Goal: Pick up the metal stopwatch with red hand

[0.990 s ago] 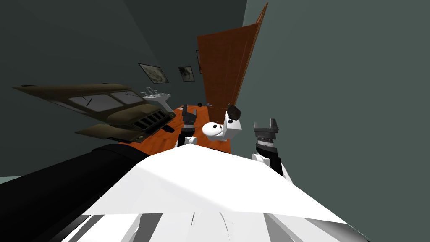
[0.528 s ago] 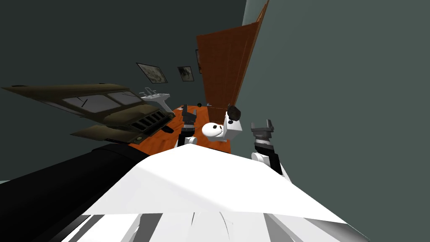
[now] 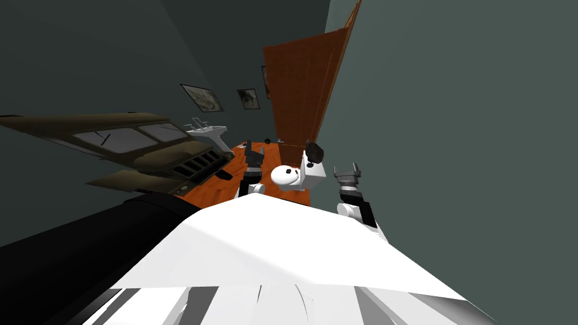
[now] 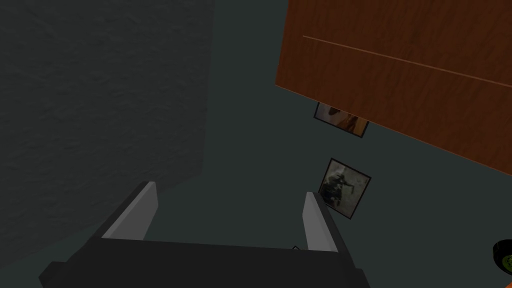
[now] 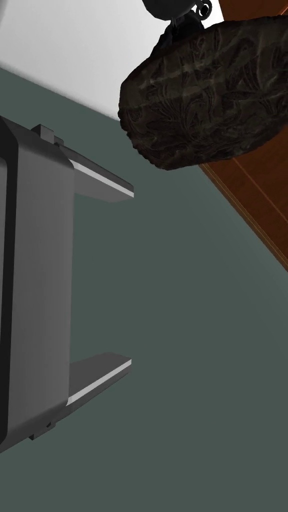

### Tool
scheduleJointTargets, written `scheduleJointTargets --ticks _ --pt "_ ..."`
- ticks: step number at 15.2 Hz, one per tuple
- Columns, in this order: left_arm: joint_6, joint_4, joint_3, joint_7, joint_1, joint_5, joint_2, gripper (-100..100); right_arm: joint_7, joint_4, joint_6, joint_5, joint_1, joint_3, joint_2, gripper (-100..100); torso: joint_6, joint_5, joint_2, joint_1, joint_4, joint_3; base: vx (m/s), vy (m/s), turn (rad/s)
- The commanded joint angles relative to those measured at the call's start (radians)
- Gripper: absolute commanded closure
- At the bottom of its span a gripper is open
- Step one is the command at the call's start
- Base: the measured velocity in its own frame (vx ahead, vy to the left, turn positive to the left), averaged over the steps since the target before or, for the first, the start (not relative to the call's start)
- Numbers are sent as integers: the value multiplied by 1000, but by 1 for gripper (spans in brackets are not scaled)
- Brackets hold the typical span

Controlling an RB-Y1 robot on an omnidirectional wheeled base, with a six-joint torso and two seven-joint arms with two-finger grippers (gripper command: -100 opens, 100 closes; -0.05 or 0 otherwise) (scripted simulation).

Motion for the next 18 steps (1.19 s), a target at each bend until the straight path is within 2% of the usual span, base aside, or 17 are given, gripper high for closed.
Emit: scheduleJointTargets --ticks 1,2,3,6,11,14,17,18 --pt "0 0 0 0 0 0 0 0 -22 14 23 -33 -10 9 2 -100 0 0 0 0 0 0 41 15 -18" --pt "0 0 0 0 0 0 0 0 -51 32 46 -67 -22 16 -1 -100 0 0 0 0 0 0 44 9 -22" --pt "0 0 0 0 0 0 0 0 -51 32 46 -73 -22 16 -1 -100 0 0 0 0 0 0 41 10 -13" --pt "0 0 0 0 0 0 0 0 -107 69 92 -144 -44 30 -3 -100 0 0 0 0 0 0 41 10 -19" --pt "0 0 0 0 0 0 0 0 -163 105 138 -231 -67 44 2 -100 0 0 0 0 0 0 45 9 -19" --pt "0 0 0 0 0 0 0 0 -216 140 182 -300 -88 56 14 -100 0 0 0 0 0 0 39 8 -19" --pt "0 0 0 0 0 0 0 0 -242 157 203 -343 -99 62 23 -100 0 0 0 0 0 0 42 5 -16" --pt "0 0 0 0 0 0 0 0 -267 173 223 -377 -109 68 34 -100 0 0 0 -1 0 0 37 3 -24"
